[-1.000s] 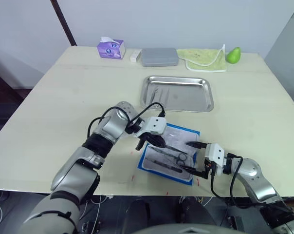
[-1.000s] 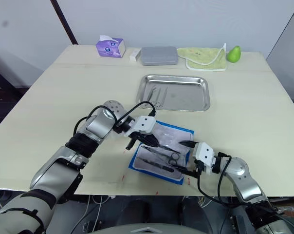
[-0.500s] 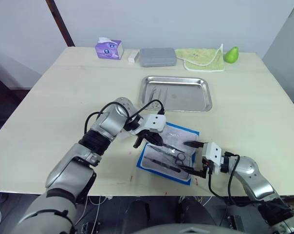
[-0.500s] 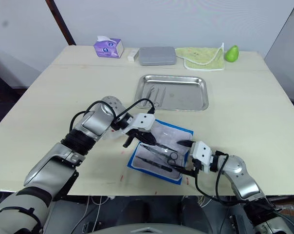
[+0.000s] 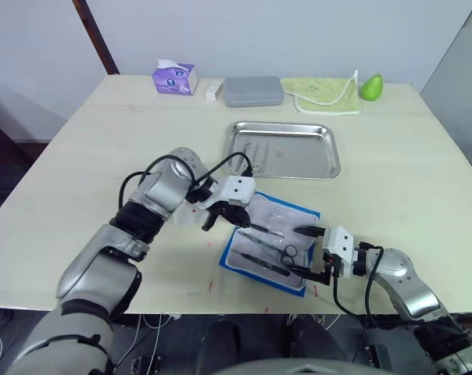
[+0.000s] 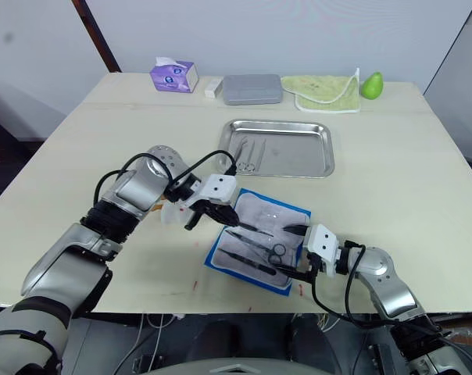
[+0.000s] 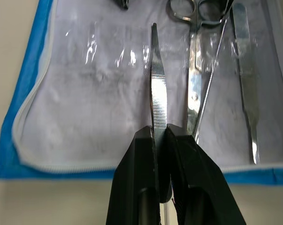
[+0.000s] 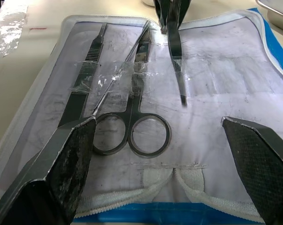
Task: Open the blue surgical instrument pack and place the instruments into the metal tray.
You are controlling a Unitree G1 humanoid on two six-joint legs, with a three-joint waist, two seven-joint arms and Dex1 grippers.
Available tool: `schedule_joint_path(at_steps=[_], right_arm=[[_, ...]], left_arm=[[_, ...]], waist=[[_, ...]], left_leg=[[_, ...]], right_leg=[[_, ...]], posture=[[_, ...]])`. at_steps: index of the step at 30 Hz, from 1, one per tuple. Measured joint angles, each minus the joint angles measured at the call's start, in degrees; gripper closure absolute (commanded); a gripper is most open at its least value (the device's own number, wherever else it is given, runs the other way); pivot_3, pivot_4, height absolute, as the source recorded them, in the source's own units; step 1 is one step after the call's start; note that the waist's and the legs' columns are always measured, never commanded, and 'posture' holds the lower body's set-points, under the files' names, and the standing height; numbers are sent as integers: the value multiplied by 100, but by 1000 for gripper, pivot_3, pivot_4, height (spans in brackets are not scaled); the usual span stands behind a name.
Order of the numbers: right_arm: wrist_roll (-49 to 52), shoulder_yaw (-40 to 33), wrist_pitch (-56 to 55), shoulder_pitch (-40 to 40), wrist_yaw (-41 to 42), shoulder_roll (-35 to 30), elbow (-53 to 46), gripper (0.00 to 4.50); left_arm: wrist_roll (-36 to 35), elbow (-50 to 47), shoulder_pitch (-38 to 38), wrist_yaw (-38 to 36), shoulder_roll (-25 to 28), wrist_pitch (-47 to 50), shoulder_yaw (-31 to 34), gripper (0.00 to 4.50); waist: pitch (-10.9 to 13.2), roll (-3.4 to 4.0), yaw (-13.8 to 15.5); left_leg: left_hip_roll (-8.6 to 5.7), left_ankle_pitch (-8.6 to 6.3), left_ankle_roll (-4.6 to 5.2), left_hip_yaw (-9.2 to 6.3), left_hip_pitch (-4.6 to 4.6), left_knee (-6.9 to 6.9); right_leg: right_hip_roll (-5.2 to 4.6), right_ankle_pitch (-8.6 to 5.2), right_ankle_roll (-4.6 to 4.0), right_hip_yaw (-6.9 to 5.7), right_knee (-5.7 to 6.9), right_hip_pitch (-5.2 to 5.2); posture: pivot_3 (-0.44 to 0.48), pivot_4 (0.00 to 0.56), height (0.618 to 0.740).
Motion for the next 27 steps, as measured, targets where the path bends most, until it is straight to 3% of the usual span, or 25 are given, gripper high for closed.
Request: schedule_joint_path(at_steps=[12, 13, 14, 18, 21, 24, 27], right_arm=[[0, 54, 0, -56, 70, 2, 15, 0], [0, 57, -5, -69, 84, 3, 28, 0], [0, 55, -36, -74, 115, 3, 57, 0], [0, 60, -86, -86, 131, 7, 102, 0], [1, 62, -169, -106, 172, 8, 165, 0], [2, 47, -231, -130, 241, 7, 244, 0], [2, 46, -283, -132, 253, 6, 295, 0]], left_arm=[[-594, 3, -330, -2, 965, -114, -153, 4432], [-710, -26, -292, -2, 1045, -62, -71, 4432], [-1069, -286, -81, 1, 1107, 218, 423, 4432], [-1497, -827, 229, 92, 1183, 763, 990, 4432], [-1902, -1300, 609, 443, 1147, 1424, 1493, 4432], [-2428, -1936, 1028, 1420, 773, 2557, 2199, 4432], [-2516, -2467, 1249, 2374, 384, 3302, 2463, 4432]], waist=[[8, 11, 4], [9, 11, 4], [8, 11, 13], [7, 10, 22], [6, 10, 28], [0, 1, 38], [-7, -11, 46]], left_leg=[[1, 0, 0, 6, 0, -2], [1, 0, 0, 5, 0, -2], [3, 0, 0, 5, -1, -3], [5, 0, 0, 3, 2, -3], [4, 0, 0, 3, 1, -3], [5, 0, 0, -1, 1, -2], [3, 0, 0, -4, 3, -2]], right_leg=[[3, -1, 0, 11, 2, -6], [3, -1, 0, 9, 2, -7], [2, -1, 0, 8, 2, -8], [1, -2, 2, 10, 4, -6], [0, -2, 3, 5, 3, -6], [-2, 4, 25, 2, 3, -4], [-4, 5, 29, 2, 2, 1]], posture=[[0, 150, 736], [0, 150, 736], [0, 150, 736], [0, 150, 736], [0, 150, 736], [0, 150, 736], [0, 150, 736]])
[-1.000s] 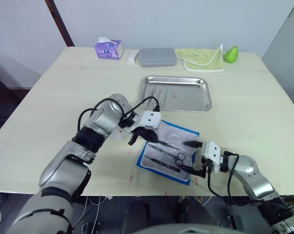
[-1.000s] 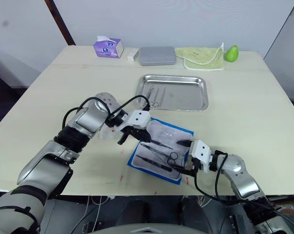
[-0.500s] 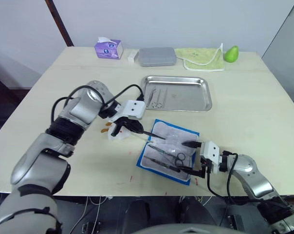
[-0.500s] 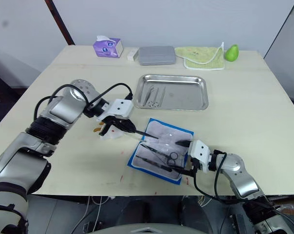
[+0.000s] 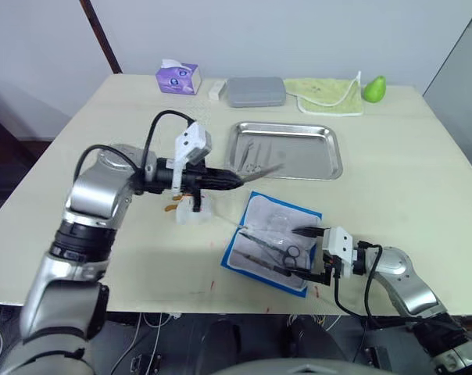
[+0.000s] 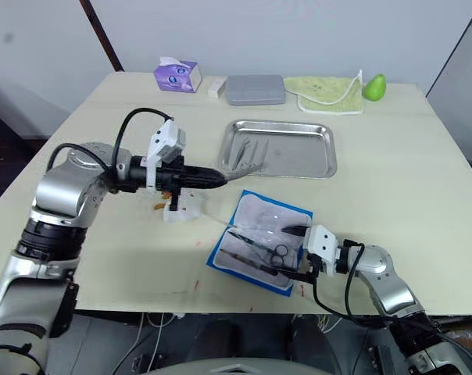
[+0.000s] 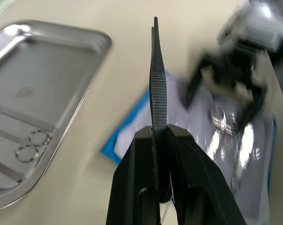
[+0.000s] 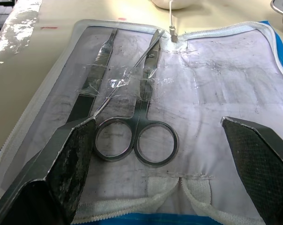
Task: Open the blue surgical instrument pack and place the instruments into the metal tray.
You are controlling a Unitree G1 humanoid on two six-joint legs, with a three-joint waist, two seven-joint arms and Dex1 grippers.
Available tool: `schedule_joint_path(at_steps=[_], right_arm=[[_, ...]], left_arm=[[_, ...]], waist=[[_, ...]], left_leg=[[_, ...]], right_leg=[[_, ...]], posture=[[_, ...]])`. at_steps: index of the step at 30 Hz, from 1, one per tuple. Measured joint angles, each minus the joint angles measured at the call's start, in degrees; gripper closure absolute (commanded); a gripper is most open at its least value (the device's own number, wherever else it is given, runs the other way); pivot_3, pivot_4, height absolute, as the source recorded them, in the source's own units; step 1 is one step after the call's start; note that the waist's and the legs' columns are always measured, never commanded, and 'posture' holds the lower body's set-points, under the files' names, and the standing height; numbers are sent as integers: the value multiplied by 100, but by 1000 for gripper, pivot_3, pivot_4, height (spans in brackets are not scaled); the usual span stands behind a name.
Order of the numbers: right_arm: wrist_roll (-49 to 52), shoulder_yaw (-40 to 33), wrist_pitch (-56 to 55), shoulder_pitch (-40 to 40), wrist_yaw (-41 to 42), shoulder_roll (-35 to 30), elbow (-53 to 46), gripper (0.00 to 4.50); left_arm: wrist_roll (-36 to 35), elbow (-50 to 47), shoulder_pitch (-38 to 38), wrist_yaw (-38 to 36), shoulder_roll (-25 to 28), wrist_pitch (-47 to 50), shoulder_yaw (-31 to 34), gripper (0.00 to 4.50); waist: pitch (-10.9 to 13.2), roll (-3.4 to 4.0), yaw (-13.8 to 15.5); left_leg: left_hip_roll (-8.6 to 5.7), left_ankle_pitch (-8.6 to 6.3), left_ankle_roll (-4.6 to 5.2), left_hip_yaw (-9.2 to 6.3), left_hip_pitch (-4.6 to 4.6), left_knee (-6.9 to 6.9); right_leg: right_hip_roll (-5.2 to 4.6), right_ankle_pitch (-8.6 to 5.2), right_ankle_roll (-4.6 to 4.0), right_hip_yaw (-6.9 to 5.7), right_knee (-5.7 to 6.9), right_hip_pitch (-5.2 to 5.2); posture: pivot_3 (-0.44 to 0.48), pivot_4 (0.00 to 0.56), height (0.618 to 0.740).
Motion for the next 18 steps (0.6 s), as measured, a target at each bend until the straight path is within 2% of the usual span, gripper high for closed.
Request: schedule_joint_path(at_steps=[2, 6, 9, 11, 13, 15, 18], right_arm=[[0, -7, -15, 0, 16, -1, 16, 0], [3, -21, -16, 1, 71, -20, 22, 0], [31, -49, -16, 13, 103, -80, 21, 0], [39, -47, -16, 19, 110, -87, 19, 0], [42, -47, -16, 23, 112, -89, 19, 0], [56, -57, -16, 34, 122, -133, 18, 0], [62, -67, -15, 42, 115, -140, 18, 0]], left_arm=[[24, -279, 75, 761, -313, 484, 83, 4432], [321, -650, 50, 2496, -1354, 1250, 214, 4432], [744, -418, -285, 3983, -2497, 1459, 283, 4432], [997, -174, -592, 4674, -2949, 1588, 274, 4432], [1109, -38, -716, 4967, -3134, 1608, 291, 4432], [1308, 451, -979, 5594, -3657, 1479, 348, 4432], [1457, 1031, -1216, 6034, -3990, 1324, 418, 4432]], waist=[[-7, -12, 5], [-12, -18, 16], [-11, -18, 57], [-11, -13, 54], [-12, -7, 50], [-12, -9, 68], [-11, -8, 69]], left_leg=[[-3, 0, 0, 0, 0, 0], [-9, 0, -1, -1, 7, 0], [-19, 0, -1, -13, 7, 4], [-23, 0, -1, -8, 11, 3], [-27, 0, -1, -5, 16, 2], [-36, 0, -1, -9, 24, 1], [-44, 0, -1, -6, 28, 0]], right_leg=[[-2, 4, -6, -1, 0, 2], [-10, 7, -8, 0, -2, 16], [-19, 8, -7, -2, -7, 30], [-21, 9, -6, -4, -9, 34], [-26, 9, -6, -5, -10, 40], [-36, 8, -4, -12, -15, 52], [-42, 8, -2, -14, -14, 55]], posture=[[0, 150, 736], [0, 150, 736], [0, 150, 736], [0, 150, 736], [0, 150, 736], [0, 150, 736], [0, 150, 736]])
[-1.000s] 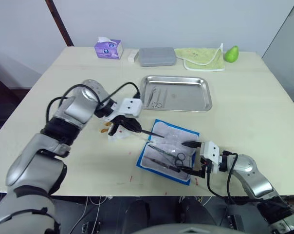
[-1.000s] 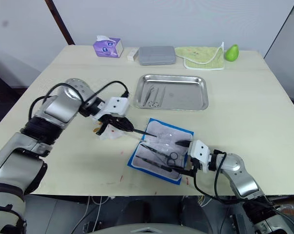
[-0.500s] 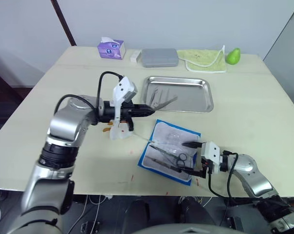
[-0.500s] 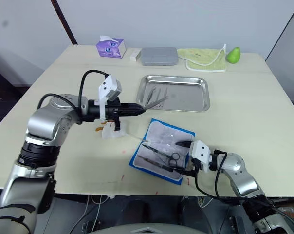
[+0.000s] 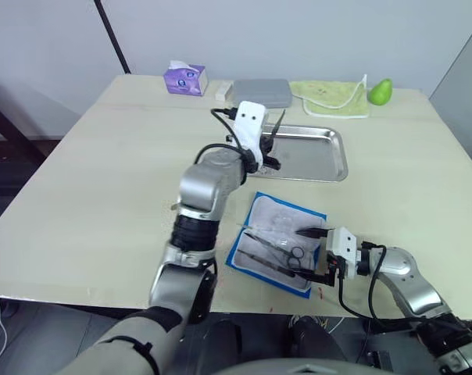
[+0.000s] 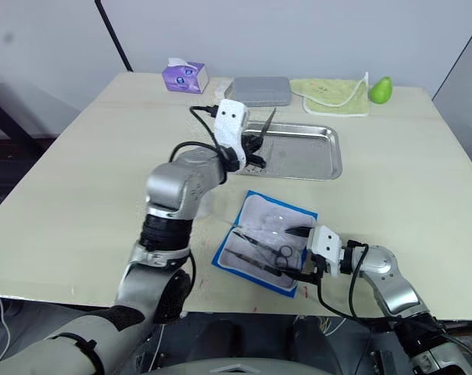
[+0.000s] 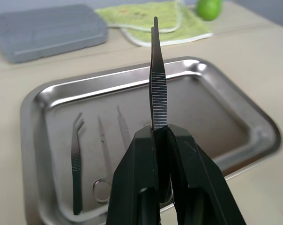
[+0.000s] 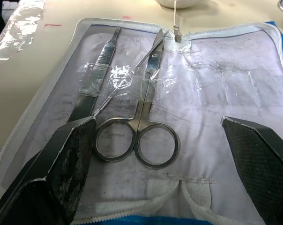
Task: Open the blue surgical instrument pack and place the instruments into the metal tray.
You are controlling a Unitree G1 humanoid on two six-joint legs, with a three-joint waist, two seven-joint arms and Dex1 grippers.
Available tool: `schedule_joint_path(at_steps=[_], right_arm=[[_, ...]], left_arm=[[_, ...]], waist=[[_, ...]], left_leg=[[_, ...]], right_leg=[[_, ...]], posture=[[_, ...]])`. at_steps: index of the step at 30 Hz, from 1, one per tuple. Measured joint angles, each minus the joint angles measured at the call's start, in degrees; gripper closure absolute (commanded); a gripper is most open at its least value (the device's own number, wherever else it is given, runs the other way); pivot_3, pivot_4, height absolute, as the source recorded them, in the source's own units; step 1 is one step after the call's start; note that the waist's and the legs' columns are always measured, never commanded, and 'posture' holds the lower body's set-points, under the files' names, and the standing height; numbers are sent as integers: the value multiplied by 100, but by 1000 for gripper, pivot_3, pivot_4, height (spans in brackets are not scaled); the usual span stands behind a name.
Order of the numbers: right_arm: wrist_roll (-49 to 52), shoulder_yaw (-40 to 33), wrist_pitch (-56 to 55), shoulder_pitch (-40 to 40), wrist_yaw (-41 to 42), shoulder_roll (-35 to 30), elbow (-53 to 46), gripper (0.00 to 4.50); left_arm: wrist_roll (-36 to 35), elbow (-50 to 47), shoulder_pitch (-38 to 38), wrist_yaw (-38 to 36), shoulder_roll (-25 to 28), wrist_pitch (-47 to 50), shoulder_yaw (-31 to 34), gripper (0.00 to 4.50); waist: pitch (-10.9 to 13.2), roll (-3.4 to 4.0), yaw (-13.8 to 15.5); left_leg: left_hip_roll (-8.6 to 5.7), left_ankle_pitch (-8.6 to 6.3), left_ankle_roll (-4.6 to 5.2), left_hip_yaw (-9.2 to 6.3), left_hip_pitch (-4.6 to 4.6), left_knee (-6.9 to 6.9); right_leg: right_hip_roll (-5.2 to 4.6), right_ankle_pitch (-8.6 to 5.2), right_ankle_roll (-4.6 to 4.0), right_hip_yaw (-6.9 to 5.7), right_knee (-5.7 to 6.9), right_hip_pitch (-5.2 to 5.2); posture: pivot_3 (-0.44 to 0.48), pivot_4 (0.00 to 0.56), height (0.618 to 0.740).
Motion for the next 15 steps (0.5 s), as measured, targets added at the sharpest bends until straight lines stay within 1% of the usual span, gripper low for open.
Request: schedule_joint_path(at_steps=[1, 4, 6, 8, 15], right_arm=[[4, -3, 0, 3, -1, -9, -3, 0], [12, -3, 2, 19, 1, -12, -27, 0], [13, -4, 22, 43, -11, -40, -76, 0], [13, -7, 91, 79, -46, -80, -166, 0], [12, -22, 259, 168, -84, -151, -375, 0]], left_arm=[[103, 488, -225, 278, -188, -162, 81, 4432], [202, 994, -432, 536, -364, -480, 116, 4432], [260, 1554, -630, 764, -523, -743, 165, 4432], [280, 2117, -803, 854, -603, -1015, 184, 4432], [398, 3340, -1059, 968, -700, -1658, 196, 4432]], waist=[[1, -3, 8], [3, -1, -1], [4, -2, -1], [6, -1, 0], [11, -8, -11]], left_leg=[[-3, 0, 0, -3, 0, 0], [-9, 0, 0, -2, 0, -8], [-19, 0, 0, -4, 0, -15], [-29, 0, 0, -4, 0, -20], [-58, 0, 0, -11, -5, -41]], right_leg=[[-2, 0, 1, -3, -2, 1], [-6, -2, 4, -1, -3, 0], [-13, -5, 8, -1, -5, 0], [-25, -9, 16, -1, -4, -1], [-49, -22, 36, 0, -12, -4]], posture=[[0, 150, 736], [0, 150, 736], [0, 150, 736], [0, 150, 736], [0, 150, 736]])
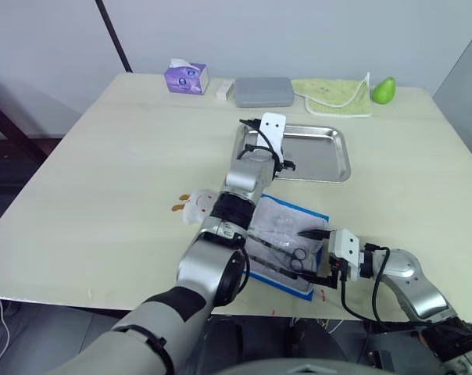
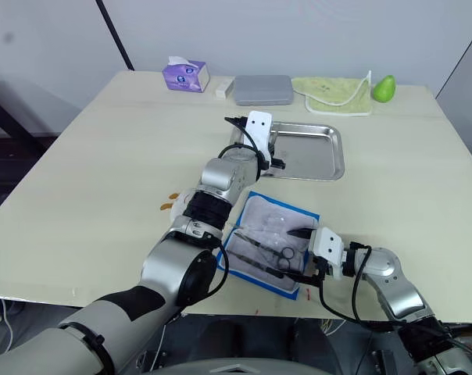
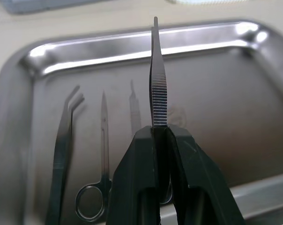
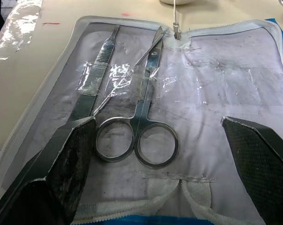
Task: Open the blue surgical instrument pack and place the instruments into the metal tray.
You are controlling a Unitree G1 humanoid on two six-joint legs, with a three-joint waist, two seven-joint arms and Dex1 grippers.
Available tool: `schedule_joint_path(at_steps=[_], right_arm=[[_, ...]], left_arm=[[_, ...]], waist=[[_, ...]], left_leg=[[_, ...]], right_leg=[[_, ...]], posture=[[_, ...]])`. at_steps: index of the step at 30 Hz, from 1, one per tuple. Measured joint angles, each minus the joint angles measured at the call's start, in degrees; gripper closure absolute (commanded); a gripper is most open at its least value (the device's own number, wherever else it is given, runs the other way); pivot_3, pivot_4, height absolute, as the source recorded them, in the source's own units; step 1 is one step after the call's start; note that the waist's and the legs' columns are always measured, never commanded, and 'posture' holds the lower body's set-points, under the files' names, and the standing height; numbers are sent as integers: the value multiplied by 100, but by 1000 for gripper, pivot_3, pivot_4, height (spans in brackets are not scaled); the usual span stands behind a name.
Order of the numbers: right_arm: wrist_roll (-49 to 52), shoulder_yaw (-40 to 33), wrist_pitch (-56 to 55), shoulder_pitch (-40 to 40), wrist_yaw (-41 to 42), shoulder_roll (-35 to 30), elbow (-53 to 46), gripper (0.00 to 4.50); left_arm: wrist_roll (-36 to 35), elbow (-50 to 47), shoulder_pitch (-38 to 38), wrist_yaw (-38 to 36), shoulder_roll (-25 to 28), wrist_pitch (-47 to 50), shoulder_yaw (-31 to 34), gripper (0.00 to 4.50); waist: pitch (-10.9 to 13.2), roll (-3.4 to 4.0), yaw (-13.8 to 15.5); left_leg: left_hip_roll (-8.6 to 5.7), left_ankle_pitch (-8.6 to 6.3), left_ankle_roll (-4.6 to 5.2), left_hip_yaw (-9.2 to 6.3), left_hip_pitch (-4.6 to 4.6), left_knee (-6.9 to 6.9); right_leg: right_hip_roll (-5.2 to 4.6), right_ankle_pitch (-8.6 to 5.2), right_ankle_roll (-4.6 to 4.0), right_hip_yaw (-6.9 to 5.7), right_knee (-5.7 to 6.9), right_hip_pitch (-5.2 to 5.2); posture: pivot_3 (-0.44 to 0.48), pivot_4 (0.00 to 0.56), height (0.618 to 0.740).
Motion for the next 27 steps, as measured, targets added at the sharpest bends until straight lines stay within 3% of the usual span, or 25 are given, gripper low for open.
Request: schedule_joint_path(at_steps=[11, 27], right_arm=[[0, -30, 90, 119, -137, -4, -139, 0], [0, -25, 119, 133, -183, -2, -176, 0]], left_arm=[[78, 1316, -184, -71, -109, -746, 0, 4432], [78, 1509, -218, 1, -144, -858, 128, 4432]], waist=[[2, -2, -9], [4, -3, -32]], left_leg=[[-4, 0, 0, -15, -9, 0], [-6, 0, -1, -29, -18, 0]], right_leg=[[-2, -1, 2, -12, -3, -1], [-3, -1, 3, -23, -6, -3]], posture=[[0, 150, 736], [0, 150, 736]])
